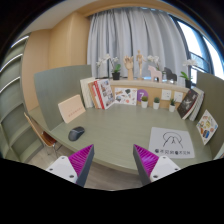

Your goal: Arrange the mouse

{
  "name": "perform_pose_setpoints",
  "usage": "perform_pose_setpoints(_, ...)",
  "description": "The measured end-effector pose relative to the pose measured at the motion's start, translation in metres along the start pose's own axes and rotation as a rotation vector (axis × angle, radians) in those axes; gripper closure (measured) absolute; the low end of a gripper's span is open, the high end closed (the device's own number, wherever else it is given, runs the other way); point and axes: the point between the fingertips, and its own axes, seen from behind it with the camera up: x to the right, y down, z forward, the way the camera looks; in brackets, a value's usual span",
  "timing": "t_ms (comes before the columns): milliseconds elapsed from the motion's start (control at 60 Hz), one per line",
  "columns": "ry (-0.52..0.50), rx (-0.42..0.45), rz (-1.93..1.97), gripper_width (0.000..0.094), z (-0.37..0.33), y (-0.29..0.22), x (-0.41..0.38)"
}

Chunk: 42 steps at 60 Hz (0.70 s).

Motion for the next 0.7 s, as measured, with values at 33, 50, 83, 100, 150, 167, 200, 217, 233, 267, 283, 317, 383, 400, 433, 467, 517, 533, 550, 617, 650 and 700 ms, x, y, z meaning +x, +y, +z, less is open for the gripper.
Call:
perform_pose_setpoints(33,0.0,-0.015,0.007,0.0161,0.008,0.012,-0.012)
perform_pose_setpoints(50,0.001,-0.023,0.01,0.016,0.012,0.018,-0.019)
perform_pose_setpoints(83,0.006,-0.043,0.015,0.016,0.02,0.028,-0.032)
perform_pose_setpoints(100,0.008,-0.054,0.016,0.016,0.024,0.032,-0.038)
perform_pose_setpoints(150,0.018,-0.085,0.021,0.0162,0.037,0.044,-0.057)
perform_pose_setpoints(167,0.02,-0.092,0.025,0.0163,0.042,0.047,-0.064)
perform_pose_setpoints(200,0.022,-0.105,0.032,0.0165,0.052,0.052,-0.079)
perform_pose_setpoints(217,0.024,-0.114,0.036,0.0165,0.058,0.054,-0.086)
perform_pose_setpoints(233,0.026,-0.123,0.039,0.0165,0.063,0.057,-0.093)
perform_pose_setpoints(267,0.028,-0.14,0.039,0.0163,0.073,0.062,-0.106)
perform_pose_setpoints(283,0.026,-0.151,0.04,0.0165,0.077,0.062,-0.112)
perform_pose_setpoints(317,0.026,-0.165,0.041,0.0165,0.088,0.065,-0.125)
perform_pose_setpoints(383,0.028,-0.193,0.043,0.0163,0.111,0.07,-0.147)
perform_pose_setpoints(400,0.033,-0.199,0.042,0.0162,0.117,0.07,-0.151)
perform_pose_setpoints(433,0.041,-0.21,0.042,0.016,0.129,0.071,-0.159)
perform_pose_setpoints(467,0.05,-0.219,0.045,0.0162,0.142,0.071,-0.166)
perform_pose_setpoints(517,0.064,-0.23,0.055,0.0161,0.16,0.071,-0.175)
perform_pose_setpoints(533,0.065,-0.232,0.059,0.0162,0.166,0.07,-0.179)
perform_pose_setpoints(550,0.066,-0.232,0.063,0.0161,0.173,0.068,-0.182)
perform_pose_setpoints(617,0.087,-0.243,0.072,0.0162,0.195,0.065,-0.189)
perform_pose_setpoints(650,0.094,-0.246,0.067,0.0164,0.206,0.063,-0.193)
perform_pose_setpoints(700,0.107,-0.253,0.06,0.0168,0.22,0.061,-0.196)
